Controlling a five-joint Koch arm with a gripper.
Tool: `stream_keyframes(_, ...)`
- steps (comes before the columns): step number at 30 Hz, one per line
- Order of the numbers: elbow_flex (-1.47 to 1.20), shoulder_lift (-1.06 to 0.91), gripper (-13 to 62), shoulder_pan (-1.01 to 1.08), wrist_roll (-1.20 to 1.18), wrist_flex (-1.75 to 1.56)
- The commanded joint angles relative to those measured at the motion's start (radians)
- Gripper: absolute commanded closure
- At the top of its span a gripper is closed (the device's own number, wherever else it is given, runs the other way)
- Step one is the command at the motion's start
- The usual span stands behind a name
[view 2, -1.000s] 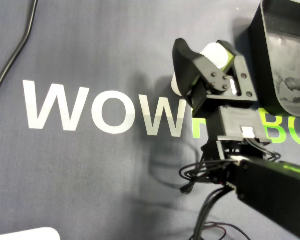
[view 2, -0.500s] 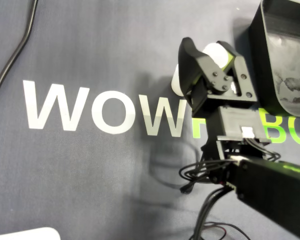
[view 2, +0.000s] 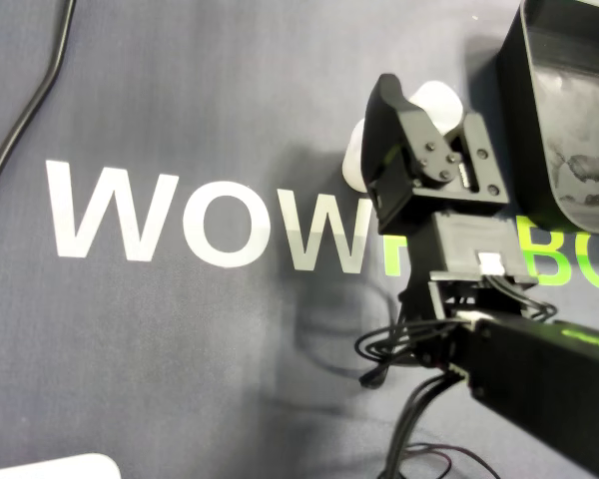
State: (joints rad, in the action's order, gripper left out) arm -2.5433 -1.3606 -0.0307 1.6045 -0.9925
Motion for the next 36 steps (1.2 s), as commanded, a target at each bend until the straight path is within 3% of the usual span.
stream_keyframes(1,0.038,-0.003,39.8,-0.011,-0.011,-0.077)
stream_keyframes(12,0.04,-0.009,46.6,-0.023,-0.06,-0.078)
stream_keyframes(29,0.067,-0.115,46.5,-0.034,-0.067,-0.025)
stream_keyframes(36,0.115,-0.25,46.5,-0.031,-0.095,0.133)
